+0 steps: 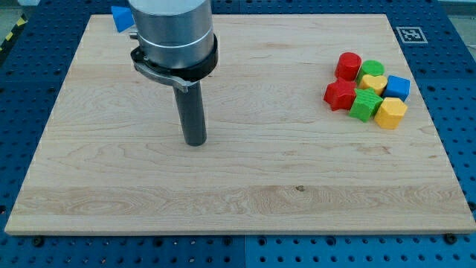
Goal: Push yellow hexagon and blue cube up a bit
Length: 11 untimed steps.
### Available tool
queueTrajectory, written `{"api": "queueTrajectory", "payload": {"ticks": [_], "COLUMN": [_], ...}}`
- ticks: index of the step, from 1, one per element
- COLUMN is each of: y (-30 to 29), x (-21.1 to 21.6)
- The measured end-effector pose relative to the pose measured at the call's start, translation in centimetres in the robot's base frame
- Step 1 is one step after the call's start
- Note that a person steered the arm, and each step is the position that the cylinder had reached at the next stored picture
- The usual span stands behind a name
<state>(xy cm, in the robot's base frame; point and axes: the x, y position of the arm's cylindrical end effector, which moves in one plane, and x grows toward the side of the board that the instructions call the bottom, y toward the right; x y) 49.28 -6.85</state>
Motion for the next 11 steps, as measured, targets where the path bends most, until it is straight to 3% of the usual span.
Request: {"api": "queueTrajectory", "payload": {"ticks": [1, 2, 5, 9, 11], "y": [0.0, 4.2, 30.0, 30.0, 28.0], "x": [0.0, 0.7, 3.7, -3.0, -3.6]}}
